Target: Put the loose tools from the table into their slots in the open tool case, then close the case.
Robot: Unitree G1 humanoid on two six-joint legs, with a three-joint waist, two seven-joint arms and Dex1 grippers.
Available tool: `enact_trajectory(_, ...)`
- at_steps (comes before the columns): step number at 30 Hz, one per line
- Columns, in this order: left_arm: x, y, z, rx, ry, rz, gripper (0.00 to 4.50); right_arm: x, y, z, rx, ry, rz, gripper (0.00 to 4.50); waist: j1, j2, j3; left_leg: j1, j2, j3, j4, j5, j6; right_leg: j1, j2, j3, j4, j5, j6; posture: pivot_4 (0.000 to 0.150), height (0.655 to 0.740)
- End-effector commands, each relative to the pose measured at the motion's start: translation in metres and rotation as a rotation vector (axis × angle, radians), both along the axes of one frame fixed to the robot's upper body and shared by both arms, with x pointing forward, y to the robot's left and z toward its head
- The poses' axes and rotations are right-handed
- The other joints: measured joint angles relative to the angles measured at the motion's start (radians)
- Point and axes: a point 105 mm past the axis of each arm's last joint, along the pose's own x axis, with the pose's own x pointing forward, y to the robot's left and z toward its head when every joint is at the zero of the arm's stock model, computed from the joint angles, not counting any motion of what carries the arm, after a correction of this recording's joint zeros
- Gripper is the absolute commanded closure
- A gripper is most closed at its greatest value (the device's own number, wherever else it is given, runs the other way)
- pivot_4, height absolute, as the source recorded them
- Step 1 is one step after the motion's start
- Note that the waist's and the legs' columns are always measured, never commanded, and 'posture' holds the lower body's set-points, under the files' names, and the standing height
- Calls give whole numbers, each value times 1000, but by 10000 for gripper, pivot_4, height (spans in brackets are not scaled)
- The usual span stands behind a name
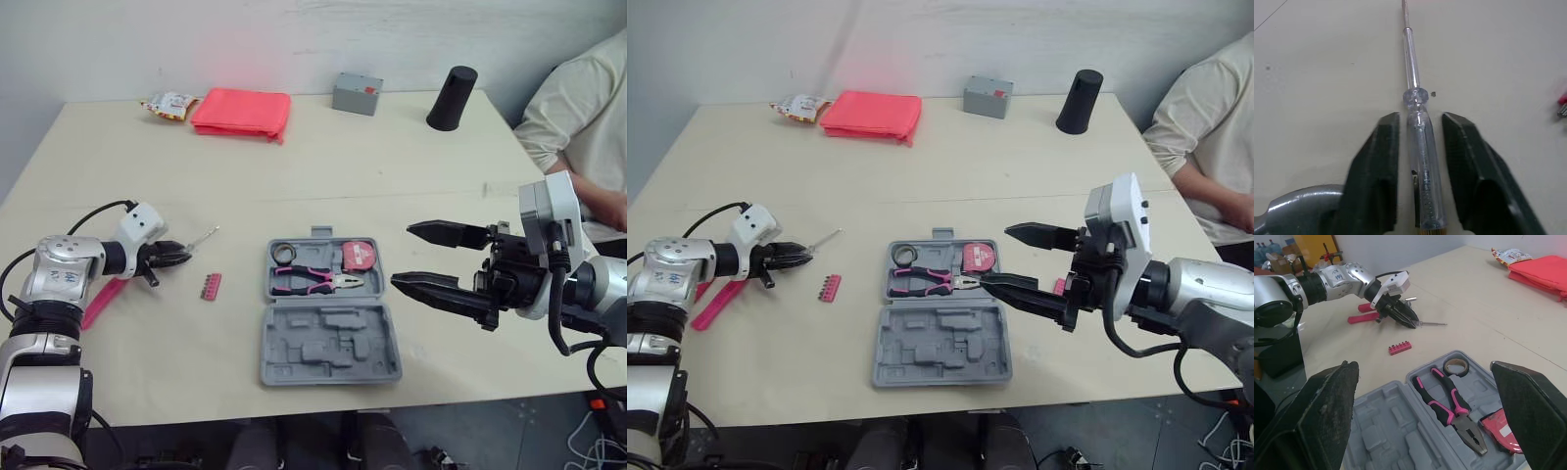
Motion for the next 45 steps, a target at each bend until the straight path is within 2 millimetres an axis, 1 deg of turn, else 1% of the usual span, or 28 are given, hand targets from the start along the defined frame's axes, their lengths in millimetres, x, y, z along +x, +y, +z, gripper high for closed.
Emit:
enact_trajectory(1, -5, 5, -5, 22, 20, 6, 44505, -6, 3, 7, -16, -59, 15, 0, 0, 0, 0, 0, 0, 0, 0, 0, 0, 0, 0, 0, 0, 0, 0, 1500, 7400)
enact_trajectory(6, -2, 10, 11, 28, -45, 2, 44505, -10, 0, 6, -71, -54, 40, 0, 0, 0, 0, 0, 0, 0, 0, 0, 0, 0, 0, 0, -1, 0, 0, 1500, 7400)
enact_trajectory(7, -1, 6, 19, 22, -61, -15, 44505, -10, -1, 8, -74, -52, 43, 0, 0, 0, 0, 0, 0, 0, 0, 0, 0, 0, 0, 0, -1, 0, 0, 1500, 7400)
enact_trajectory(9, 2, -7, 47, 20, -106, -89, 44505, -10, -4, 8, -89, -46, 44, 0, 0, -2, 1, -1, 0, 0, 0, 0, 0, 0, 0, 0, -1, 0, 0, 1500, 7400)
enact_trajectory(11, -2, -22, 67, 50, -140, -190, 44505, -9, -5, 6, -100, -40, 41, 0, 0, -7, 4, -1, 0, 0, 0, 0, 0, -1, 0, -1, -1, 0, 0, 1500, 7400)
enact_trajectory(12, -2, -28, 74, 82, -156, -223, 44505, -9, -6, 3, -112, -35, 36, 0, 2, -9, 5, -2, 0, -1, 0, 1, -1, -1, 1, -1, -1, 0, 0, 1500, 7400)
enact_trajectory(14, -2, -45, 86, 110, -170, -287, 44505, -10, -7, -3, -141, -14, 30, 0, 8, -9, 5, -2, 0, -1, 1, 1, -2, 0, 0, -1, -1, 0, 0, 1500, 7400)
enact_trajectory(16, -13, -76, 92, 114, -144, -424, 44505, -13, -10, -10, -168, 19, 32, 0, 12, -9, 5, -2, -2, 0, 1, 1, -1, 0, 0, -1, -1, 1, 1, 1500, 7400)
enact_trajectory(17, -21, -95, 91, 118, -117, -508, 44505, -15, -11, -13, -180, 33, 35, 0, 13, -9, 5, -2, -2, 1, 1, 1, 0, 1, 1, -1, -1, 1, 2, 1500, 7400)
enact_trajectory(18, -30, -109, 89, 121, -90, -574, 44505, -16, -12, -14, -186, 45, 38, 0, 15, -9, 5, -3, -3, 1, 2, 0, 0, 1, 1, -1, -1, 2, 3, 1500, 7400)
enact_trajectory(19, -37, -119, 88, 122, -66, -623, 44505, -17, -12, -14, -188, 51, 41, 0, 16, -9, 5, -3, -3, 1, 3, 0, 1, 2, 2, -1, -1, 2, 3, 1500, 7400)
enact_trajectory(22, -61, -157, 77, 159, 18, -790, 44505, -18, -14, -19, -197, 69, 25, 0, 18, -9, 5, -4, -3, 1, 4, 0, 2, 2, 2, 0, -1, 2, 4, 1500, 7400)
enact_trajectory(25, -69, -174, 68, 166, 127, -799, 44505, -17, -15, -25, -202, 90, -4, 0, 20, -9, 6, -3, -3, 1, 4, 0, 2, 1, 3, 1, -3, 2, 4, 1500, 7400)
enact_trajectory(27, -79, -185, 60, 217, 182, -852, 44505, -21, -13, -32, -201, 119, -3, 0, 23, -9, 6, -3, -2, 0, 4, 1, 1, 1, 4, 1, -3, 2, 4, 1500, 7400)
enact_trajectory(29, -82, -194, 56, 251, 186, -878, 44505, -24, -12, -35, -201, 136, -3, 0, 22, -9, 6, -3, -2, 0, 4, 1, 0, 1, 5, 1, -3, 2, 4, 1500, 7400)
enact_trajectory(30, -83, -205, 56, 257, 159, -900, 44505, -25, -12, -37, -200, 144, -7, 0, 23, -9, 6, -3, -2, 0, 4, 1, 0, 1, 5, 1, -3, 2, 3, 1500, 7400)
enact_trajectory(32, -85, -220, 55, 254, 141, -913, 44505, -27, -11, -40, -198, 152, -13, 0, 25, -9, 6, -3, -2, 0, 4, 2, 0, 1, 5, 1, -3, 2, 3, 1500, 7400)
enact_trajectory(34, -85, -227, 53, 252, 136, -899, 44505, -29, -10, -41, -197, 155, -16, 0, 26, -9, 6, -3, -2, 0, 4, 2, 1, 2, 5, 1, -3, 2, 3, 1500, 7400)
enact_trajectory(37, -79, -231, 48, 272, 126, -849, 44505, -31, -8, -42, -184, 163, -18, 0, 25, -9, 6, -3, -2, -1, 4, 2, 1, 2, 4, 1, -3, 2, 3, 1500, 7400)
enact_trajectory(41, -87, -234, 36, 308, 170, -846, 44505, -31, -7, -46, -157, 180, -56, 0, 24, -9, 6, -3, -2, -1, 4, 2, 1, 2, 5, 1, -3, 2, 3, 1500, 7400)
enact_trajectory(45, -83, -239, 38, 330, 119, -803, 44505, -34, -8, -50, -151, 190, -68, 0, 25, -9, 6, -3, -2, -1, 4, 2, 1, 2, 4, 2, -3, 2, 3, 1500, 7400)
